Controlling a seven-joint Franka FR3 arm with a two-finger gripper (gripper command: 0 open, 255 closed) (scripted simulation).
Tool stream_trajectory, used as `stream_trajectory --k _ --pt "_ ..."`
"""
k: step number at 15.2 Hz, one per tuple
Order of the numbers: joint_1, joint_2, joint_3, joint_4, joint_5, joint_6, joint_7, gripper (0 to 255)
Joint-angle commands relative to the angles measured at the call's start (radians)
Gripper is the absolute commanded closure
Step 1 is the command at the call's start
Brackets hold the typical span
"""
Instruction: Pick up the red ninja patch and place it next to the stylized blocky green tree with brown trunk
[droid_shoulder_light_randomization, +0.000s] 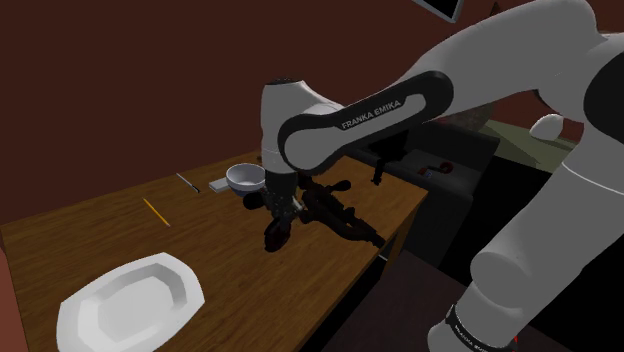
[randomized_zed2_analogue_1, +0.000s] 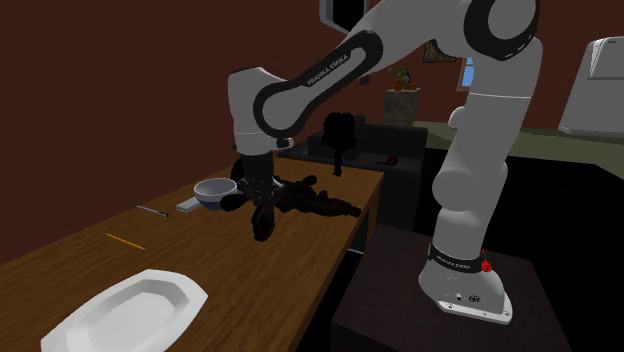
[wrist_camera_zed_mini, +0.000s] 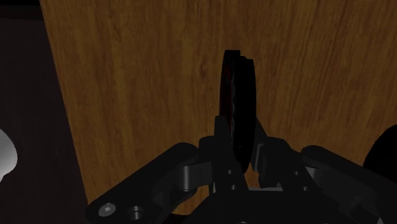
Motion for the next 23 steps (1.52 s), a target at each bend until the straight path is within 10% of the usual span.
stream_trajectory --k 1,23 --pt "0.001 -0.019 -0.002 0.012 0.015 -0.025 -0.009 255" --pt "-0.001 -0.124 -0.044 0.229 0.08 -0.323 -0.067 255"
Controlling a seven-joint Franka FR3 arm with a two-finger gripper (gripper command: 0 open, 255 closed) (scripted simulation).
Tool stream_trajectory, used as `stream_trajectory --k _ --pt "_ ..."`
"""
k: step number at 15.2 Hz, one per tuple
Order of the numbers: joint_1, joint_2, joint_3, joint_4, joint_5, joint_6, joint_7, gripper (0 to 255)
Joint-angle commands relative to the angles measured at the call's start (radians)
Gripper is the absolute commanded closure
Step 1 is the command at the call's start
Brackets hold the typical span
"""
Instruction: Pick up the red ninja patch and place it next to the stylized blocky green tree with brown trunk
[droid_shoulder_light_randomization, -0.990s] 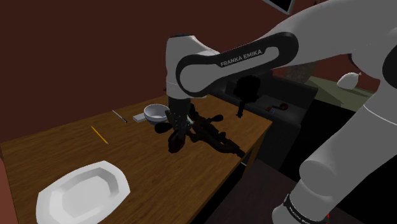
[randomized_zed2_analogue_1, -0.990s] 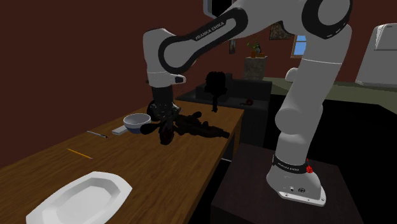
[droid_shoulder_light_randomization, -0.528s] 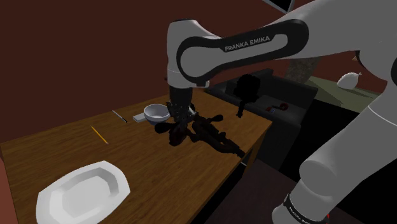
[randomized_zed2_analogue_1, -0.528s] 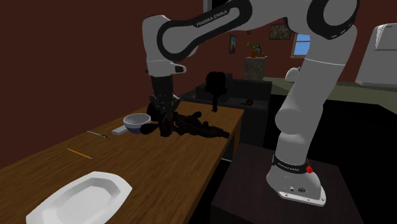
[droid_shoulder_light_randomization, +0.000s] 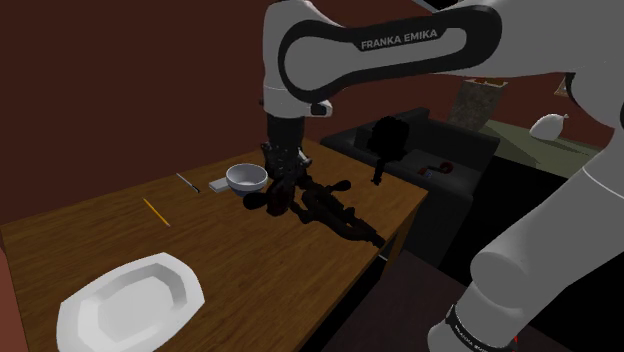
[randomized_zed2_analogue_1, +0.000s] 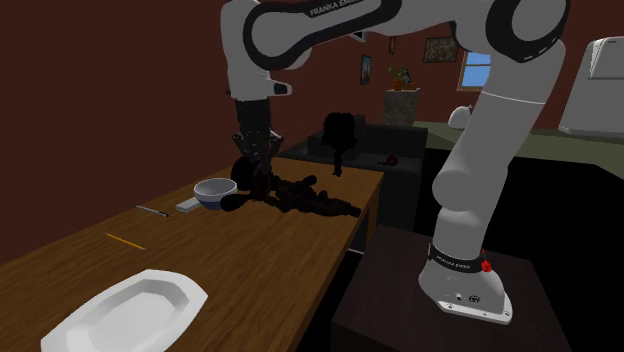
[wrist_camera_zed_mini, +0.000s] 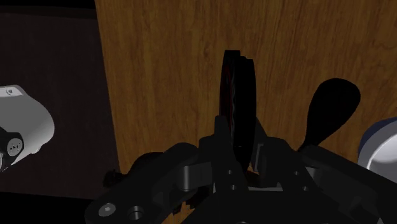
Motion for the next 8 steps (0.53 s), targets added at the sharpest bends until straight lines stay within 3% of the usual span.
stream_trajectory --k 1,8 --pt "-0.001 -0.003 -0.003 0.027 0.001 -0.03 -0.001 255" --pt "-0.004 -0.004 -0.01 0.12 -0.001 -0.124 -0.002 255"
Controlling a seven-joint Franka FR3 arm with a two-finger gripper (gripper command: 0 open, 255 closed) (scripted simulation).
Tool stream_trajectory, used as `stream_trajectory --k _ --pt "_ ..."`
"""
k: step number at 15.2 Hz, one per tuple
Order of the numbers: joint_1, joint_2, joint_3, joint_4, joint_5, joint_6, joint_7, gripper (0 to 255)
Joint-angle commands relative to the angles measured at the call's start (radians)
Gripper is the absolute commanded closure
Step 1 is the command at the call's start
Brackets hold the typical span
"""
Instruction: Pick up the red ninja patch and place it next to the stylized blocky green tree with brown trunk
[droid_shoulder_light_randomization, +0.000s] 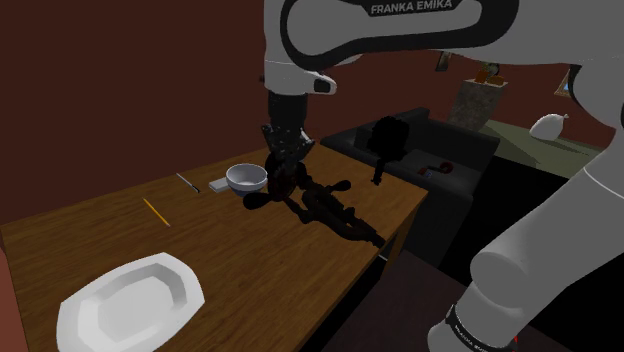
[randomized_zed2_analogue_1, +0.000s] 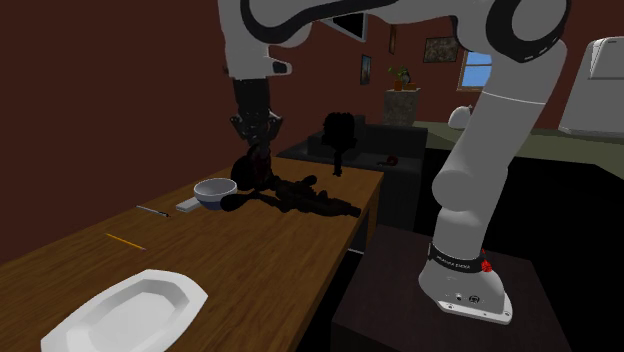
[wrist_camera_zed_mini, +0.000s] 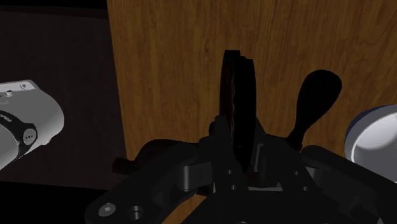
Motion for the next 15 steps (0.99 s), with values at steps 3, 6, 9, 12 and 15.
stream_trajectory --k 3,6,9,12,15 --pt "-0.002 0.006 -0.001 0.062 -0.005 -0.057 0.003 255" --pt "-0.004 0.013 -0.002 0.108 -0.01 -0.098 0.006 255" --pt "-0.006 0.022 0.0 0.156 -0.016 -0.139 0.011 255" --pt "-0.007 0.035 0.002 0.208 -0.024 -0.181 0.017 255" --pt "-0.007 0.051 0.007 0.262 -0.034 -0.223 0.025 255"
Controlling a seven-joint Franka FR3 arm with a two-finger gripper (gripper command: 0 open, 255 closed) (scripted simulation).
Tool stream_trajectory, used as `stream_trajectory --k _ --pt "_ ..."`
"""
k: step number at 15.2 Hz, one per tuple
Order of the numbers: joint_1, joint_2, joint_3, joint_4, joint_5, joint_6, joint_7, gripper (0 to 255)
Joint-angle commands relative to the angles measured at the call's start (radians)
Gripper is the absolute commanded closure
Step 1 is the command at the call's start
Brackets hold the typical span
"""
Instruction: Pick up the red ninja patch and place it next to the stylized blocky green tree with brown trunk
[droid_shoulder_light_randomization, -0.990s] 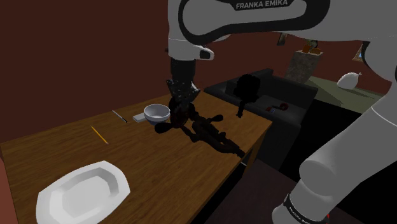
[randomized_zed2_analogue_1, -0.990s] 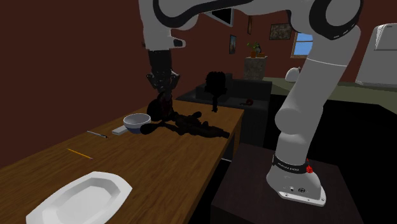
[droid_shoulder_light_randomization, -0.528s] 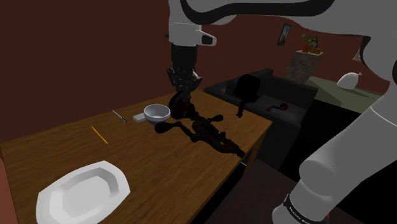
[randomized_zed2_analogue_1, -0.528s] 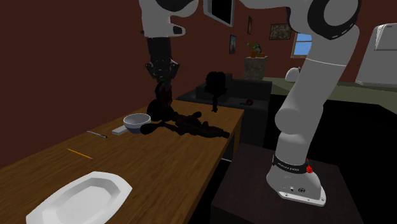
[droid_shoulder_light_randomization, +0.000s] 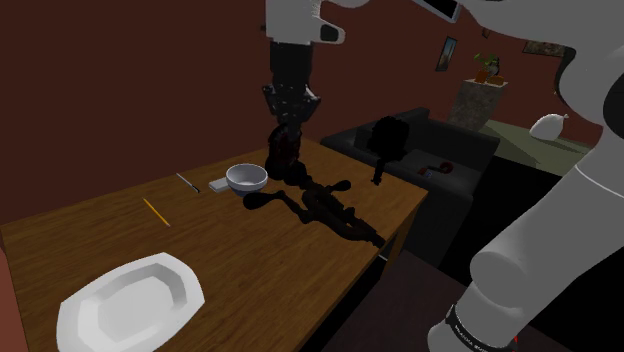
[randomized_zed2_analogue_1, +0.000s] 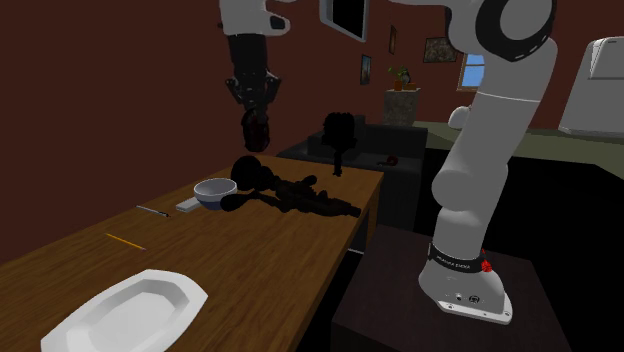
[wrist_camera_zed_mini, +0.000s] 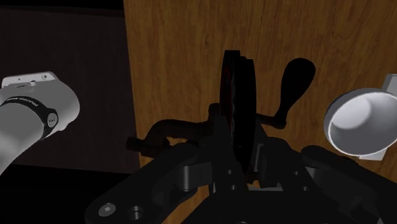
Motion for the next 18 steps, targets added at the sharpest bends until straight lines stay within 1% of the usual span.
stream_trajectory --k 1,11,15,18 --pt "0.0 0.008 0.003 0.032 -0.005 -0.026 0.005 255" --pt "0.012 0.096 0.033 0.247 -0.062 -0.177 0.049 255" --pt "0.028 0.148 0.053 0.351 -0.099 -0.245 0.076 255" --pt "0.049 0.196 0.069 0.44 -0.135 -0.301 0.1 255"
